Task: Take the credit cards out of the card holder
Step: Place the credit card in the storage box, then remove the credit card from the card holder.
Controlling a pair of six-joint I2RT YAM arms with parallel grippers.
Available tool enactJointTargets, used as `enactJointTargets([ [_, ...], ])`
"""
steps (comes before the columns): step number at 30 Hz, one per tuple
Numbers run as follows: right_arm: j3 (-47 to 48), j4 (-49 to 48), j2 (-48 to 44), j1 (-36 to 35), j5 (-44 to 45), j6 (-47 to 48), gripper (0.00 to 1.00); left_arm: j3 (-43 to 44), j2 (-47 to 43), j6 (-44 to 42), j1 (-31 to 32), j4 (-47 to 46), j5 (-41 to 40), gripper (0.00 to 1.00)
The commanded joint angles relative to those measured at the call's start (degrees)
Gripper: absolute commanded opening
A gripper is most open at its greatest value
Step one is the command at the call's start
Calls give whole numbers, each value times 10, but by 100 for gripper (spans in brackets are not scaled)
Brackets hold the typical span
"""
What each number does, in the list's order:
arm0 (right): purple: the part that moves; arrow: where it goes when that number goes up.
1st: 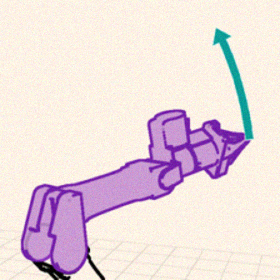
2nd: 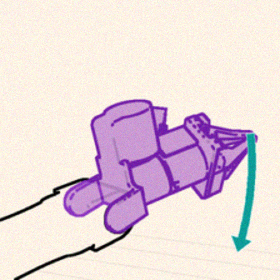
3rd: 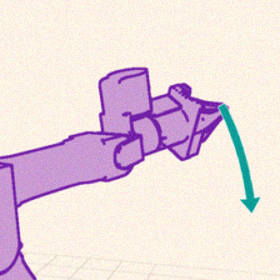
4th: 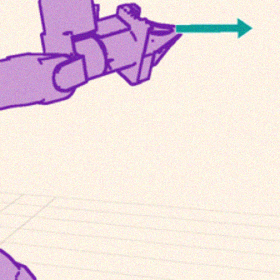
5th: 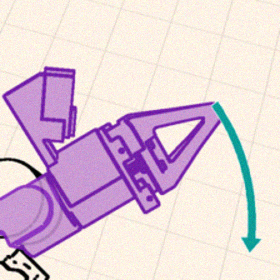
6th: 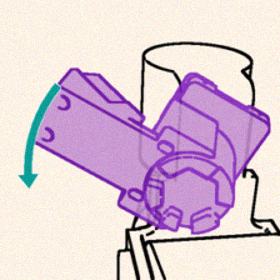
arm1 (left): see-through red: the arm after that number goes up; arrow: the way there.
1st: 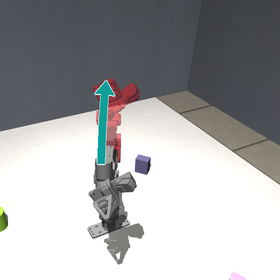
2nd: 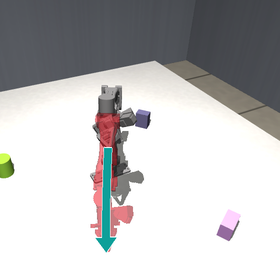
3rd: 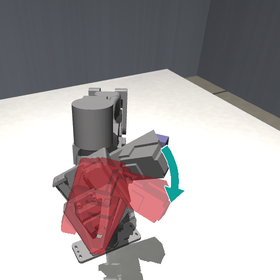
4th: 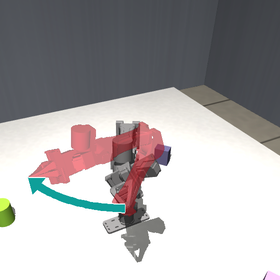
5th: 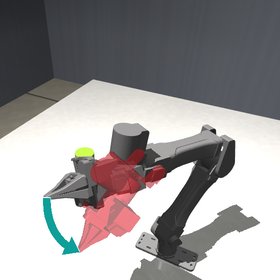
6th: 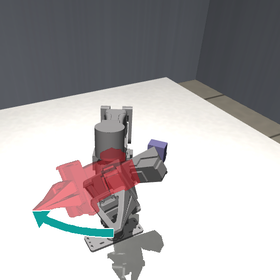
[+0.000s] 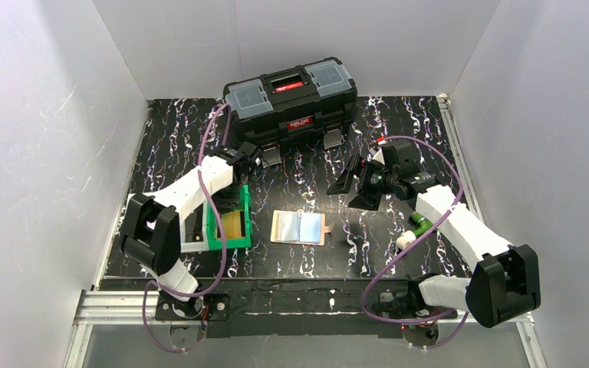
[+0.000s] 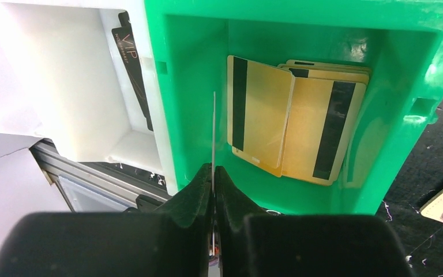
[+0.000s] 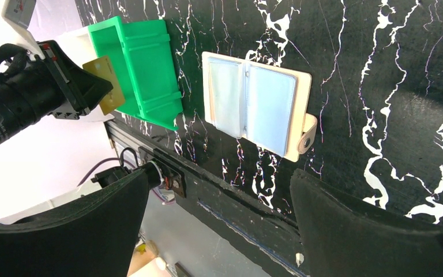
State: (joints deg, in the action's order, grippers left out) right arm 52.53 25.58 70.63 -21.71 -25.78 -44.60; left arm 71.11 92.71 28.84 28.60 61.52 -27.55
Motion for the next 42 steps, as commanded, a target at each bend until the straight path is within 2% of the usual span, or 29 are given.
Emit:
enactJointTargets([
  [1, 13, -6, -10, 3, -6, 10, 98, -4, 9, -1, 0, 2, -5, 6],
  [3, 12, -5, -10, 3, -7, 10, 98, -4, 11, 0, 0, 2, -5, 13],
  [7, 11, -5, -11, 3, -7, 11, 98, -2, 7, -1, 0, 1, -1, 36],
  [12, 13, -3, -7, 2, -9, 13, 98, 9, -10, -5, 0, 0, 18, 51],
  [17, 14, 5, 3, 3, -5, 17, 98, 30, -31, -12, 0, 3, 48, 57],
  [23, 31, 35, 21, -11, 23, 33, 98, 63, -61, -16, 0, -6, 143, 62],
  [32, 89, 71, 107, -106, 106, 27, 98, 45, -107, 27, -12, -112, 424, 66],
  [40, 169, 89, 222, -203, 166, 9, 98, 36, -146, 73, -59, -149, 511, 67],
  [42, 197, 98, 258, -226, 178, 7, 95, 35, -158, 79, -73, -152, 515, 67],
])
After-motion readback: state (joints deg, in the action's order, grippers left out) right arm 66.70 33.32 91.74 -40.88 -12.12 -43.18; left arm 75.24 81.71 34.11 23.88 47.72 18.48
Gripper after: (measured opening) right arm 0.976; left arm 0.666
